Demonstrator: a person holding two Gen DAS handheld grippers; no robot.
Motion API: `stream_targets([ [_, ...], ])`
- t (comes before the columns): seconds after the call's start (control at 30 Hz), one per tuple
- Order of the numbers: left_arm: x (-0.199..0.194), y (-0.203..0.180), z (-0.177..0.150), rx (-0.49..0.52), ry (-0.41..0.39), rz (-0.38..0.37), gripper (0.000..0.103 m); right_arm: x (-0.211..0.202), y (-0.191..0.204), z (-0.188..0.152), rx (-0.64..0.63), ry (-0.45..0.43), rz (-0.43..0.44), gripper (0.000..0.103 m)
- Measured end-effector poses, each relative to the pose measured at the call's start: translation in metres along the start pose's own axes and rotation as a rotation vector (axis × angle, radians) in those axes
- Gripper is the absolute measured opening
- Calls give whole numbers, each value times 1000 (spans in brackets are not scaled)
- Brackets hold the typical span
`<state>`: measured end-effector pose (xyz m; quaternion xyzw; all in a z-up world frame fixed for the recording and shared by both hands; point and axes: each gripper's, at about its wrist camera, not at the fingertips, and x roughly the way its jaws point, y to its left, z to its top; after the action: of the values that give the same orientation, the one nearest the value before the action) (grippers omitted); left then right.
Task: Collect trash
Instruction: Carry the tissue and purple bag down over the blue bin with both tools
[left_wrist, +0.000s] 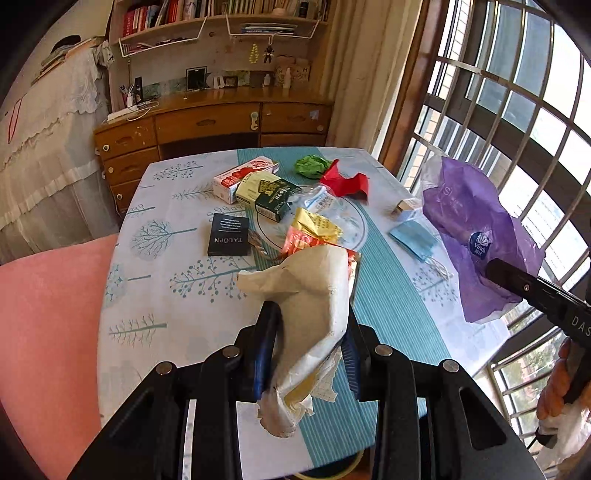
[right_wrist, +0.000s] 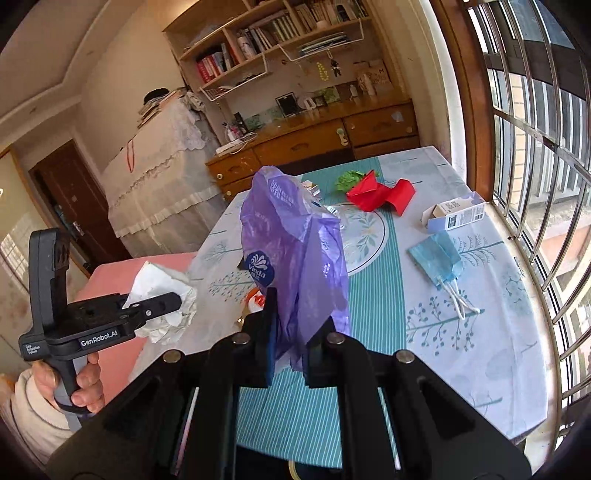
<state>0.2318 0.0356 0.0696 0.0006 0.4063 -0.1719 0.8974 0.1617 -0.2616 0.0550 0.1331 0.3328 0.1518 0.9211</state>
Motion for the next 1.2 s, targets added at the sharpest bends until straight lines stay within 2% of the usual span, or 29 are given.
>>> stream_targets([
  [0.3, -61, -37, -90, 6, 6, -49, 32, -77, 50, -99, -104, 87, 77, 8],
  [0.53, -54, -52, -179, -24, 93, -81, 32, -87, 58, -187, -131, 218, 85, 8],
  [0.8, 10, -53, -269, -75, 270, -92, 32, -40, 30, -269, -107, 464, 43, 8],
  [1.0, 66, -49, -310, -88, 356, -54, 32, 16, -12, -316, 17, 645, 23, 8],
  [1.2, 121, -49, -339, -104, 422, -23, 32, 67, -58, -357, 170, 712, -35, 8],
])
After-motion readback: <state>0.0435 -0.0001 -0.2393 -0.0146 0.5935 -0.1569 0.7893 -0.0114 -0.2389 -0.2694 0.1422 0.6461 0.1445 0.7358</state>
